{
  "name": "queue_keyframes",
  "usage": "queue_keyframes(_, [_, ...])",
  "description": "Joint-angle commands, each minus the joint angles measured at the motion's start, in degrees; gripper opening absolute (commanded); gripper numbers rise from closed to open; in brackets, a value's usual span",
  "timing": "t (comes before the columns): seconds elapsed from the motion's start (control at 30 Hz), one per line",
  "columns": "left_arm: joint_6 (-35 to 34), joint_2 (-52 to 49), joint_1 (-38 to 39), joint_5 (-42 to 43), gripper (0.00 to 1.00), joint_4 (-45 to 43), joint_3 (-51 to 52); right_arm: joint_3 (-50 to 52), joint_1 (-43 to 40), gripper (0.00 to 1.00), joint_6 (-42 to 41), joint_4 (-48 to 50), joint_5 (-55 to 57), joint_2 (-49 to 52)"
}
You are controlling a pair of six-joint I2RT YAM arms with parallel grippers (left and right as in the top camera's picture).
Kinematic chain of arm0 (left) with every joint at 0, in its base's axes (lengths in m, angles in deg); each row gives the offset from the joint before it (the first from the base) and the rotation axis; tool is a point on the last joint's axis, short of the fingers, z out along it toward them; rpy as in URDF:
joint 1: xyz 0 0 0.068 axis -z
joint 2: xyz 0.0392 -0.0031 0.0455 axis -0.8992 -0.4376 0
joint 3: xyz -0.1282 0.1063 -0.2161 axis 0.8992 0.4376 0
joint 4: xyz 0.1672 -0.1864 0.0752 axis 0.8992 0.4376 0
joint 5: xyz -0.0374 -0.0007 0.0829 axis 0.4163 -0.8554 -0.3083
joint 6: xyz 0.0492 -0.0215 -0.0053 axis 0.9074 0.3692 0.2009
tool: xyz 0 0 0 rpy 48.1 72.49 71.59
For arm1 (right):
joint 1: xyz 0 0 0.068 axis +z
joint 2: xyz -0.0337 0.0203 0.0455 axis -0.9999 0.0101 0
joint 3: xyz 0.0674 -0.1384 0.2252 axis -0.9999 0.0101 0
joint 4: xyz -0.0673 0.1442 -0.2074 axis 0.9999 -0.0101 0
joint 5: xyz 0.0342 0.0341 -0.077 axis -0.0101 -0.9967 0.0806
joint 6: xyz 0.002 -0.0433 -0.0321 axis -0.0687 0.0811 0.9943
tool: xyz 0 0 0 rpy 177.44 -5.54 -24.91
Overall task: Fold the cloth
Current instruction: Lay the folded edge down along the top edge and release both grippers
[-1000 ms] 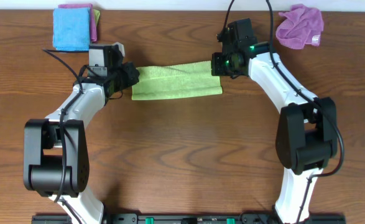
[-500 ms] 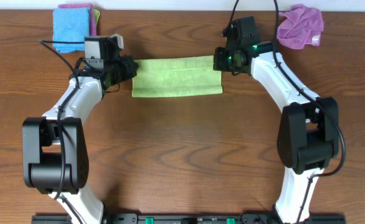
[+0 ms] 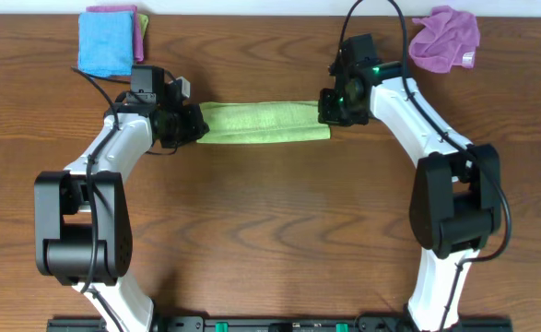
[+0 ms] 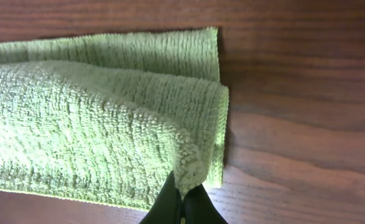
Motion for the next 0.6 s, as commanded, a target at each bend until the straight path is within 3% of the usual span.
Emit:
queue_keyframes(0.0, [1.05, -0.57, -0.46, -3.74, 0.06, 0.22, -1.16, -1.16, 0.22, 0.01, -0.74, -0.44, 1.07, 0.61])
queue_keyframes(0.23, [1.05, -0.57, -0.46, -3.87, 0.06, -0.17, -1.16, -1.14, 0.39, 0.01, -0.72, -0.52, 1.07, 0.61])
queue_keyframes(0.27, [1.05, -0.57, -0.46, -3.87, 0.13, -0.09, -1.16, -1.14, 0.37, 0.13, -0.72, -0.68, 1.09, 0.61])
queue_keyframes(0.3, [1.03, -0.57, -0.46, -3.85, 0.53, 0.07, -1.16, -1.14, 0.37, 0.47, -0.68, -0.83, 1.07, 0.61])
queue_keyframes(0.33, [1.05, -0.57, -0.46, -3.85, 0.73, 0.28, -1.16, -1.14, 0.37, 0.60, -0.24, -0.90, 1.09, 0.61])
queue_keyframes(0.4, [1.05, -0.57, -0.48, -3.80, 0.76, 0.70, -1.18, -1.14, 0.37, 0.81, 0.76, -0.96, 1.09, 0.59])
queue_keyframes(0.43, [1.05, -0.55, -0.48, -3.76, 0.78, 0.83, -1.18, -1.16, 0.31, 0.85, 1.44, -0.94, 1.09, 0.59])
queue_keyframes(0.57, [1.16, -0.22, -0.46, -3.10, 0.80, 2.99, -2.75, -2.01, 0.26, 0.82, 2.54, -0.98, 1.09, 0.24])
